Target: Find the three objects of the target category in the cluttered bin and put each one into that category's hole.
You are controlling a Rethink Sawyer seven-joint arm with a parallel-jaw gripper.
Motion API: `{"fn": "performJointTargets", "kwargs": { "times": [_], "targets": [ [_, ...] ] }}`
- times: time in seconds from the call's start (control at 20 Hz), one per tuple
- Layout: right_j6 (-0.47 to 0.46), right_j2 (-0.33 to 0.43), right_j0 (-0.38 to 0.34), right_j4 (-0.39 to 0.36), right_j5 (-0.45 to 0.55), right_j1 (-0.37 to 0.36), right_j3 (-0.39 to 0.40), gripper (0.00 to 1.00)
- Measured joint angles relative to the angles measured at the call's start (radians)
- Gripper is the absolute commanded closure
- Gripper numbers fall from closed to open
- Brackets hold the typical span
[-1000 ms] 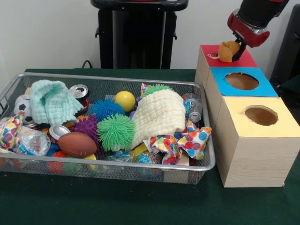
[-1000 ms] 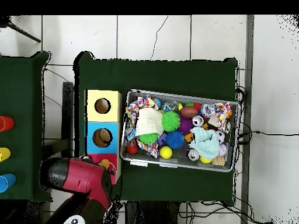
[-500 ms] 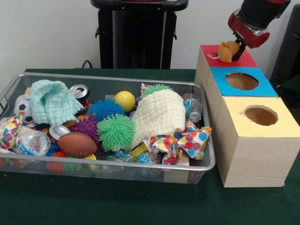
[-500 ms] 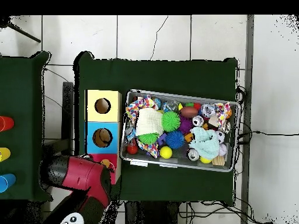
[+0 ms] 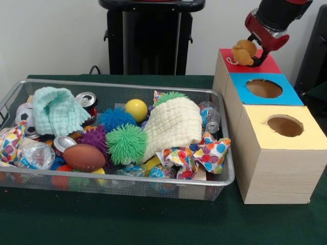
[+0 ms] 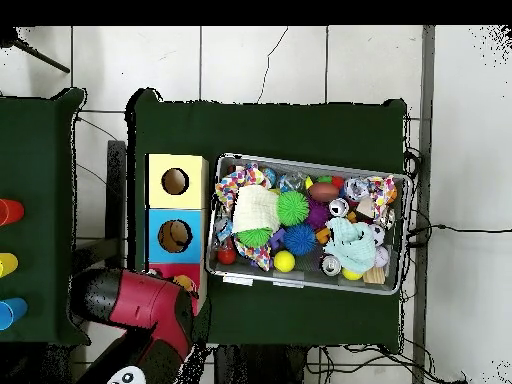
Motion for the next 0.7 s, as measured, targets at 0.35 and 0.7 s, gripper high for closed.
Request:
{"fn": "performJointTargets", "kwargs": {
  "times": [0.35, 0.7],
  "targets": [
    [0.001, 0.000, -0.002, 0.003, 0.001, -0.005, 0.002, 0.00],
    [0.001, 0.022, -0.065, 0.023, 0.000, -0.070, 0.045, 0.00]
  ]
}}
